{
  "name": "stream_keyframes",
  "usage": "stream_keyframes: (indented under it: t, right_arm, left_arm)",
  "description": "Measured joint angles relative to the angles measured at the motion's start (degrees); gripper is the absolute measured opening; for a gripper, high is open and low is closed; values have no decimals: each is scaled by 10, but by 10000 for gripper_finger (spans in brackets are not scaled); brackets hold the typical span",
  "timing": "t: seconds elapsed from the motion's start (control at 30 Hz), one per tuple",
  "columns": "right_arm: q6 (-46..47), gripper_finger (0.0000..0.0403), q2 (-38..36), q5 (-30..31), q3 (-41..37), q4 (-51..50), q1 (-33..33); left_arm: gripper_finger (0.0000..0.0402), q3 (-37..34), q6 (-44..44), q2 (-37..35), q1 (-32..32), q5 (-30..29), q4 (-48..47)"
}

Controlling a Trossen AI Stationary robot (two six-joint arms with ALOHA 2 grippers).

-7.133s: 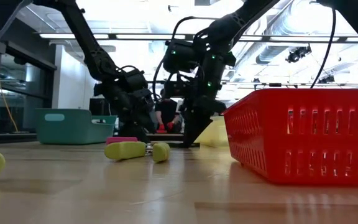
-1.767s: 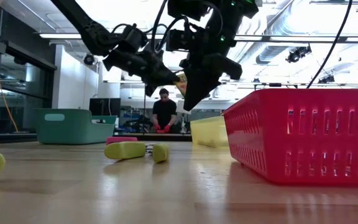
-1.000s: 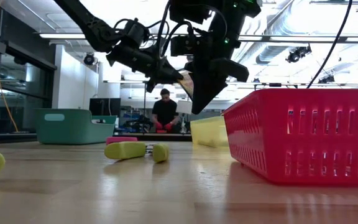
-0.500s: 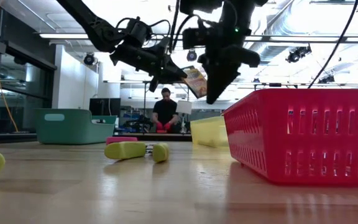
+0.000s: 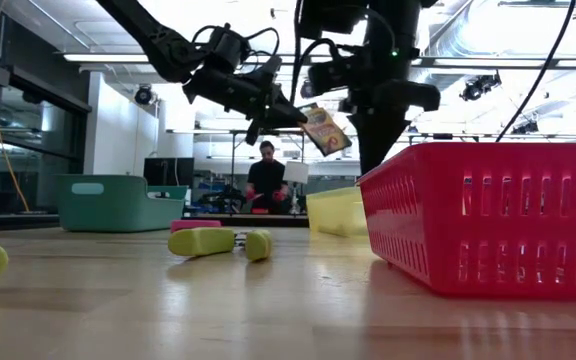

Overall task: Pick & Place School Supplies
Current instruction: Put the crayon box into the yellow bin

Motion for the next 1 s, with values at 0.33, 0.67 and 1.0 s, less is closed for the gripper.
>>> stream_keyframes:
  t: [0.33, 0.67, 1.0]
  right_arm:
    - [36, 2, -1, 1, 0, -42, 14]
    - [72, 2, -30, 18, -4, -68, 41]
    - [95, 2, -76, 17, -61, -35, 55]
  left_arm:
    - [41, 11, 0, 0, -11, -24, 9]
    - [41, 71, -29, 64, -29, -59, 12]
    - [41, 111, -47, 103, -35, -85, 12]
